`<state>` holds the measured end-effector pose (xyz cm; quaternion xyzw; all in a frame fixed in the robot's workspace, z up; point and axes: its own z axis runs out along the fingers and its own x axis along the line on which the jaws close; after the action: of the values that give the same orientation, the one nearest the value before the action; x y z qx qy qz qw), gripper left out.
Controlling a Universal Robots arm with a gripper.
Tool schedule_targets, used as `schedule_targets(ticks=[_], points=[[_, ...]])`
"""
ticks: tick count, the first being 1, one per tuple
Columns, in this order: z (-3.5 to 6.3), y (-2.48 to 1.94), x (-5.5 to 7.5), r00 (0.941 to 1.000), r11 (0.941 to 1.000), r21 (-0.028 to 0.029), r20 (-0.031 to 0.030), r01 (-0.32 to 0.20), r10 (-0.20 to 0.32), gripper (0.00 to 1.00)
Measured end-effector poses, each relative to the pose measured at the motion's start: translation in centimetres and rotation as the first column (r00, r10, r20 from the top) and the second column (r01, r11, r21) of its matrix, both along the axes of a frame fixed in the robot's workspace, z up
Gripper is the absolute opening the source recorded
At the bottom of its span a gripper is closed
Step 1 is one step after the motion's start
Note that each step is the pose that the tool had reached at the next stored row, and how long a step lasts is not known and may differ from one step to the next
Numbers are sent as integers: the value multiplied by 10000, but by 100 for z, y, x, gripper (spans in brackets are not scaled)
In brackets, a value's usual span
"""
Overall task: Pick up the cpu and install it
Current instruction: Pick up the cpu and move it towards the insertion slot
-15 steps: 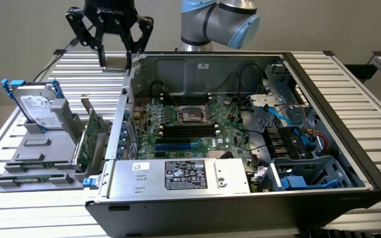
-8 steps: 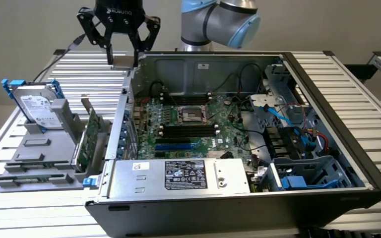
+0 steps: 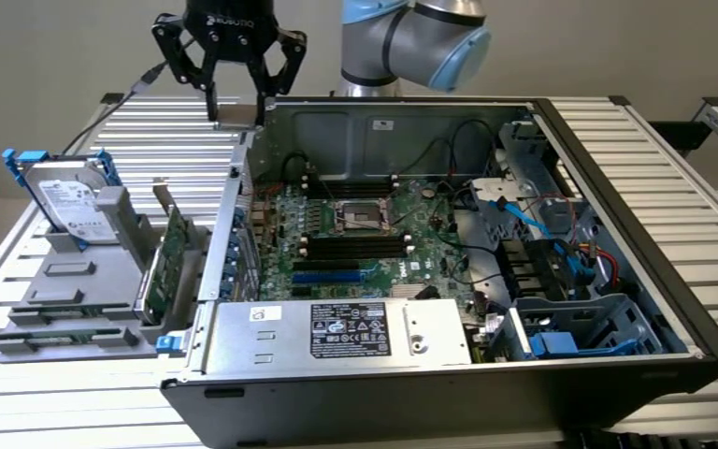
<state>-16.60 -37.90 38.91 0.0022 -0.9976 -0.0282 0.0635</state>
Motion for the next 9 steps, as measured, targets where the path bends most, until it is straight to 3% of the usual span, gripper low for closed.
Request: schedule_targets(ticks=[9], points=[[0, 1, 408, 10000, 10000, 25, 21, -1, 1, 55]])
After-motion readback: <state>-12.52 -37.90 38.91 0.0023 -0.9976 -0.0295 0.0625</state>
